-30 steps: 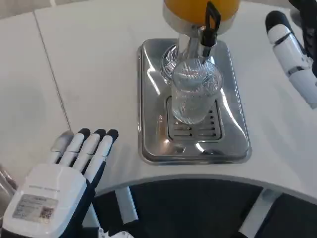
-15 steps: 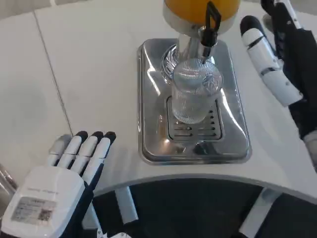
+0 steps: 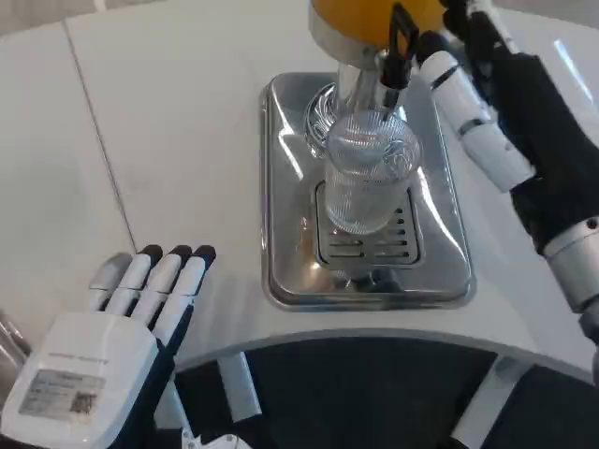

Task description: Grasp the cup under the faucet to collect the drink, then remove the cup.

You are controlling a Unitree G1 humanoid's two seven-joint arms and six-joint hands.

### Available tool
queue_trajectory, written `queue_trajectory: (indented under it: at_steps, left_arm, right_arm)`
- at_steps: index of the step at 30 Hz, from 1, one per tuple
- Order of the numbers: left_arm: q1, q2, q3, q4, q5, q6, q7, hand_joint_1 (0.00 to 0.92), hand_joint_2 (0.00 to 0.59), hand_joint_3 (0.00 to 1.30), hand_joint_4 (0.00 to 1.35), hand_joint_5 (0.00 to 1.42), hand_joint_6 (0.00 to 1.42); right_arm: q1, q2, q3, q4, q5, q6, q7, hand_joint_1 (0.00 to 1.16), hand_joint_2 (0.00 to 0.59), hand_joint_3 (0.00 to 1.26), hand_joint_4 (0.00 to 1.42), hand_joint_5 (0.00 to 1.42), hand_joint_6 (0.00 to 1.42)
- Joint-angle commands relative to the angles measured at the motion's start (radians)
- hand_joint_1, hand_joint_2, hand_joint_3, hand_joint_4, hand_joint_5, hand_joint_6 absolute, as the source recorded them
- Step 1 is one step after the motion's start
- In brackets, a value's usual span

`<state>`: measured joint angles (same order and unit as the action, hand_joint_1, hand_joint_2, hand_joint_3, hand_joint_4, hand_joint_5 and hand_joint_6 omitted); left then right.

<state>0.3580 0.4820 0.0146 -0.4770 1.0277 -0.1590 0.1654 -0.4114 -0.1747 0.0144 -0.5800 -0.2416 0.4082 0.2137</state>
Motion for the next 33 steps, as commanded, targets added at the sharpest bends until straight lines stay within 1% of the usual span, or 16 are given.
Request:
queue_trajectory:
  at_steps: [1, 5, 9, 13, 20, 24, 28, 29, 30, 33]
  left_arm:
    - [0.008, -0.006, -0.012, 0.010, 0.000, 0.002, -0.011, 0.000, 0.026, 0.00, 0.00, 0.00, 0.03]
    - [0.011, -0.006, -0.006, 0.012, -0.004, 0.003, -0.008, 0.000, 0.026, 0.00, 0.00, 0.00, 0.03]
    - [0.013, -0.005, -0.002, 0.018, -0.009, 0.001, -0.004, 0.000, 0.026, 0.00, 0.00, 0.00, 0.03]
    - [0.013, -0.005, 0.000, 0.021, -0.013, -0.001, -0.002, 0.000, 0.026, 0.00, 0.00, 0.00, 0.03]
    - [0.015, -0.001, 0.004, 0.024, -0.020, -0.005, 0.002, 0.000, 0.026, 0.00, 0.00, 0.00, 0.03]
    - [0.014, 0.000, 0.005, 0.027, -0.025, -0.007, 0.003, 0.000, 0.026, 0.00, 0.00, 0.00, 0.03]
    - [0.011, 0.002, 0.005, 0.031, -0.029, -0.008, 0.004, 0.000, 0.026, 0.00, 0.00, 0.00, 0.03]
    - [0.009, 0.003, 0.004, 0.032, -0.030, -0.009, 0.003, 0.000, 0.026, 0.00, 0.00, 0.00, 0.03]
    - [0.009, 0.003, 0.003, 0.034, -0.032, -0.009, 0.003, 0.000, 0.026, 0.00, 0.00, 0.00, 0.03]
    - [0.005, 0.003, -0.002, 0.036, -0.033, -0.010, 0.002, 0.000, 0.026, 0.00, 0.00, 0.00, 0.03]
  right_arm:
    - [-0.002, -0.013, 0.020, 0.027, 0.019, 0.007, 0.013, 0.08, 0.496, 0.00, 0.00, 0.00, 0.00]
    - [-0.012, -0.019, 0.029, 0.044, 0.029, 0.019, 0.025, 0.08, 0.495, 0.00, 0.00, 0.00, 0.00]
    - [-0.012, -0.025, 0.034, 0.029, 0.040, 0.045, 0.027, 0.07, 0.495, 0.00, 0.00, 0.00, 0.00]
    - [-0.016, -0.026, 0.048, 0.019, 0.037, 0.058, 0.024, 0.07, 0.501, 0.00, 0.00, 0.00, 0.00]
    - [-0.043, -0.035, 0.075, 0.033, 0.026, 0.065, 0.027, 0.07, 0.504, 0.00, 0.00, 0.00, 0.00]
    - [-0.052, -0.053, 0.093, 0.039, 0.016, 0.069, 0.036, 0.07, 0.506, 0.00, 0.00, 0.00, 0.00]
    - [-0.054, -0.082, 0.107, 0.035, -0.006, 0.084, 0.050, 0.06, 0.503, 0.00, 0.00, 0.00, 0.00]
    - [-0.054, -0.087, 0.109, 0.033, -0.010, 0.088, 0.052, 0.03, 0.487, 0.00, 0.00, 0.00, 0.00]
    - [-0.056, -0.096, 0.113, 0.025, -0.018, 0.098, 0.057, 0.01, 0.491, 0.00, 0.00, 0.00, 0.00]
    - [-0.067, -0.125, 0.128, 0.001, -0.044, 0.124, 0.079, 0.00, 0.493, 0.00, 0.00, 0.00, 0.00]
